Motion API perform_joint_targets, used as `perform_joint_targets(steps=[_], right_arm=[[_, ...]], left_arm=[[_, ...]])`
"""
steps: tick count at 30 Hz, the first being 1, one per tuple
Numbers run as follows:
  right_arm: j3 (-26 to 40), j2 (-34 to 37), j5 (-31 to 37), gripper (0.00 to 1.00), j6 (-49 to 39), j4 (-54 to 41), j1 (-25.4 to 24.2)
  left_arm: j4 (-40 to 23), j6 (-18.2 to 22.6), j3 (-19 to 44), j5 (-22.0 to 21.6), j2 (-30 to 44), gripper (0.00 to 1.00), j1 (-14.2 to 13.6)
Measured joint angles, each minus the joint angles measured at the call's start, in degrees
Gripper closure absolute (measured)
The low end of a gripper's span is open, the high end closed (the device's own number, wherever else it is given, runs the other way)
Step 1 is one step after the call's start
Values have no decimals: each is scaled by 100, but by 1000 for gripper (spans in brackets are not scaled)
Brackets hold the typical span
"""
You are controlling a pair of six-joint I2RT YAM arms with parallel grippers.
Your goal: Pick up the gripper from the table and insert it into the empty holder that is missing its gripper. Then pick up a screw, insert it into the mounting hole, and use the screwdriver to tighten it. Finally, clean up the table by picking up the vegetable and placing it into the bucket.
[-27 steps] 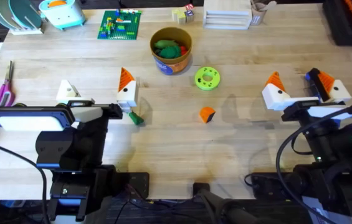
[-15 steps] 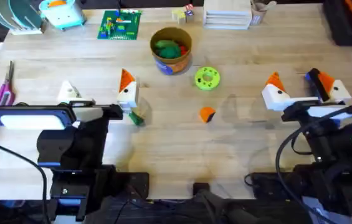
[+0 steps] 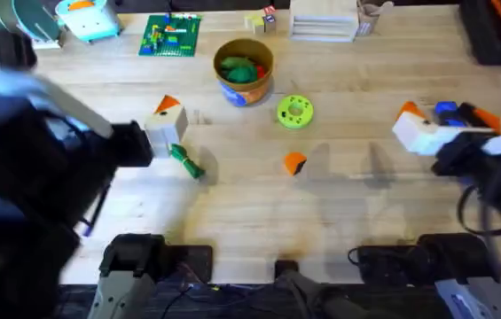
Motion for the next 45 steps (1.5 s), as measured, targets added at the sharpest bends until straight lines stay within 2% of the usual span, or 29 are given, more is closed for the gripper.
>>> perform_joint_targets(steps=[3, 5, 9, 13, 17, 24, 25, 26, 31, 32, 37, 39, 42, 43, 45], right_arm=[[1000, 715, 0, 11, 19, -636, 0], [1621, 1187, 0, 11, 35, -1101, 0], [2440, 1890, 0, 11, -51, -1687, 0], [2604, 2144, 0, 10, -188, -1764, 0], [2604, 2153, 0, 10, -229, -1796, 0], [2604, 2153, -2, 11, -249, -1800, 0], [2604, 2153, 0, 11, -249, -1800, 0], [2604, 2154, 0, 11, -249, -1801, 0], [2604, 2153, 0, 10, -251, -1800, 0], [2604, 2153, 0, 11, -251, -1800, 0], [2604, 2153, 0, 10, -251, -1800, 0], [2604, 2153, -1, 10, -252, -1800, 0], [2604, 2153, 0, 10, -256, -1802, 0], [2606, 2153, 0, 10, -268, -1802, 0], [2604, 2153, -2, 10, -271, -1802, 0]], left_arm=[[-1064, -11, 1159, 220, 1162, 8, 0], [-1517, -8, 1754, 449, 1814, 8, 0], [-1934, -9, 2501, 967, 2791, 9, 0], [-2428, -11, 2649, 1461, 3383, 8, 0], [-2841, -11, 2652, 1706, 3903, 8, 0], [-2699, -13, 2652, 1856, 4424, 4, 0], [-2655, -29, 2652, 1880, 4423, 38, 0], [-2618, -49, 2652, 1908, 4412, 151, 0], [-2417, 22, 2652, 2115, 4406, 935, 0], [-2370, 77, 2652, 2152, 4406, 866, 0], [-1959, 43, 2652, 2562, 4406, 65, 0], [-1632, -76, 2650, 2816, 4406, 14, 0], [-858, -365, 2650, 3277, 4406, 7, 0], [-166, -539, 2650, 3755, 4406, 7, 0], [249, -640, 2650, 4005, 4406, 7, 0]])
